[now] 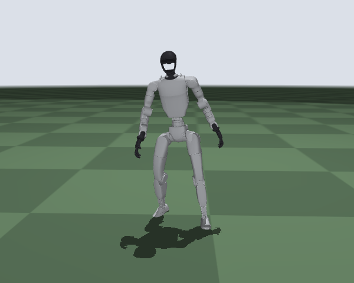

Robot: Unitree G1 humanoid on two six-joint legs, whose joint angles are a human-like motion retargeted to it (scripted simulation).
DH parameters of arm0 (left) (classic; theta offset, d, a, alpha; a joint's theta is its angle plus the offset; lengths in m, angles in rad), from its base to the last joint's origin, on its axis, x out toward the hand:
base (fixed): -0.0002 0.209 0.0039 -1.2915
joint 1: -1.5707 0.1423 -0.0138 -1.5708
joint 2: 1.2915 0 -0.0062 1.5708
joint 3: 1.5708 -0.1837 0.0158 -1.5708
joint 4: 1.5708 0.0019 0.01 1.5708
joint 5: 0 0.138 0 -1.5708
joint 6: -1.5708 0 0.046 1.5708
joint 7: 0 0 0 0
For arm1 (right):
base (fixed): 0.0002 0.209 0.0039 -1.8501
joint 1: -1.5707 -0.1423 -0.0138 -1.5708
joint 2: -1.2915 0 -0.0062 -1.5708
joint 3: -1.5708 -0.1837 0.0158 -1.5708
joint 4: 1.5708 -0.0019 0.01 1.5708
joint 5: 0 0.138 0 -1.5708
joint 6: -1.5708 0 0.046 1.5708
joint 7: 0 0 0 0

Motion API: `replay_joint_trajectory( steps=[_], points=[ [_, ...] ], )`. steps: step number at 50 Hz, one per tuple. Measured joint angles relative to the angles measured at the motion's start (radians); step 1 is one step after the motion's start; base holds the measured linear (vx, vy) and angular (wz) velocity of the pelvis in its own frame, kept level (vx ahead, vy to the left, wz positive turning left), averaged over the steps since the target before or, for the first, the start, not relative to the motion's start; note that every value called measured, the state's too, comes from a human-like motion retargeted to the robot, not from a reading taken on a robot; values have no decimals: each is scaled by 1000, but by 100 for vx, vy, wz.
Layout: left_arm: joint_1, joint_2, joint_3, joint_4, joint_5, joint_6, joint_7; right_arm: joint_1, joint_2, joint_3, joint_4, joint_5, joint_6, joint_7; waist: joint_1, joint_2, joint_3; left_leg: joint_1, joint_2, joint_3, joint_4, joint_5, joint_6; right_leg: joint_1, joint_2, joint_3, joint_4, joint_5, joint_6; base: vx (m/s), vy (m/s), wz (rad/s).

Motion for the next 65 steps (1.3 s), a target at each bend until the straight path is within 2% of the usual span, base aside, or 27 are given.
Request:
replay_joint_trajectory(
  steps=[3,6,10,13,17,20,23,25,28,30,33,35,37,40,42,45,48,50,53,55,57,60,63,65],
  points=[
    [-25,8,2,38,-13,27,-27,88,-5,-180,4,261,-32,54,-31,11,-1,53,5,-40,-87,92,3,25,17,-20,50,7,-43,36,27,29],
    [-58,24,-20,22,-5,46,-16,180,-24,-349,-52,506,-71,78,-94,15,16,95,2,-93,-82,65,22,-2,10,-34,216,77,-104,34,28,80],
    [-114,83,-88,-73,8,53,34,289,-61,-520,-187,728,-169,29,-162,12,29,167,1,-150,-137,50,30,-136,-4,-30,536,188,-187,32,22,85],
    [-197,129,-111,-126,2,49,86,327,-122,-610,-294,737,-240,-27,-196,7,22,205,4,-183,-192,54,26,-247,-8,-42,700,129,-222,29,13,72],
    [-344,164,-149,-158,-52,43,162,321,-243,-687,-428,631,-286,-110,-224,-1,7,242,-1,-213,-259,59,16,-358,-8,-82,740,91,-228,26,6,53],
    [-453,173,-189,-171,-94,40,191,282,-344,-711,-537,524,-287,-157,-238,-6,-9,263,-10,-227,-304,62,6,-408,6,-106,649,82,-205,27,0,39],
    [-529,171,-232,-203,-106,31,190,211,-440,-702,-650,365,-248,-201,-258,-14,-25,271,-30,-245,-307,42,1,-405,36,-112,436,72,-160,31,-6,40],
    [-556,163,-247,-239,-108,15,188,122,-494,-669,-723,203,-178,-250,-283,-20,-23,284,-50,-261,-288,15,-4,-354,60,-111,220,106,-110,39,-10,51],
    [-526,136,-244,-311,-112,-29,196,-80,-527,-544,-789,-83,-34,-324,-325,-30,-10,327,-85,-277,-243,-38,-10,-227,82,-98,-79,216,-36,44,-14,29],
    [-488,112,-238,-347,-122,-54,209,-250,-523,-404,-784,-275,59,-366,-337,-12,-2,350,-86,-268,-208,-60,-6,-160,101,-83,-183,254,-35,42,-16,-29],
    [-397,71,-233,-366,-89,-65,198,-473,-475,-128,-679,-555,159,-380,-331,35,8,319,-66,-220,-37,-72,12,-107,122,-52,-199,231,-58,40,-14,-64],
    [-331,45,-238,-353,-29,-59,158,-587,-424,71,-560,-708,187,-325,-312,56,10,256,-58,-191,146,-58,22,-87,124,-22,-188,212,-54,39,-13,-82],
    [-257,22,-241,-320,78,-47,83,-629,-351,206,-436,-810,164,-199,-268,53,1,180,-76,-182,337,-61,19,-96,106,10,-125,170,-8,39,-10,-92],
    [-174,-5,-224,-253,191,-36,31,-618,-253,277,-304,-850,135,-10,-196,42,13,69,-98,-155,574,-118,24,-76,82,59,-105,138,21,36,-5,-75],
    [-120,-13,-196,-212,209,-28,37,-584,-207,248,-262,-815,139,26,-159,37,28,11,-71,-91,679,-163,52,-61,69,77,-103,123,23,34,-1,-43],
    [-30,-19,-128,-153,185,-22,60,-512,-170,178,-252,-780,146,-8,-123,28,42,-49,-25,-8,746,-203,83,-34,52,87,-105,104,26,34,3,-17],
    [50,-16,-56,-72,118,-26,88,-439,-161,144,-268,-720,136,-81,-107,29,44,-91,-22,-24,695,-194,57,16,59,83,-151,99,14,35,7,-1],
    [87,-12,-18,-7,81,-26,105,-391,-158,131,-266,-629,126,-135,-100,33,45,-95,-26,-50,606,-187,37,55,68,77,-184,94,9,37,9,-7],
    [118,11,17,81,74,-12,126,-298,-144,41,-239,-418,88,-210,-58,27,30,-50,3,-42,380,-207,24,38,88,87,-105,45,40,39,10,-28],
    [124,20,36,116,68,-7,164,-240,-137,-41,-207,-241,58,-232,-45,23,23,10,4,-33,178,-163,14,51,95,87,-91,24,40,40,20,-8],
    [124,25,50,119,50,-1,200,-178,-131,-151,-172,-37,25,-229,-36,14,19,72,-17,-52,16,-54,1,65,88,86,-67,1,37,40,26,2],
    [106,35,63,78,5,16,226,-83,-127,-334,-139,268,-14,-211,-30,-5,18,120,-29,-90,-49,31,-4,66,86,80,4,-15,-3,38,24,15],
    [85,46,42,-5,-9,35,214,31,-136,-500,-167,462,-52,-229,-55,-7,28,145,-16,-108,11,-29,27,26,85,64,187,35,-80,36,26,50],
    [35,62,-15,-72,-52,53,250,68,-162,-558,-203,569,-70,-274,-76,-1,56,198,-12,-133,-48,-7,24,-42,94,76,348,117,-138,31,22,58]
  ],
)
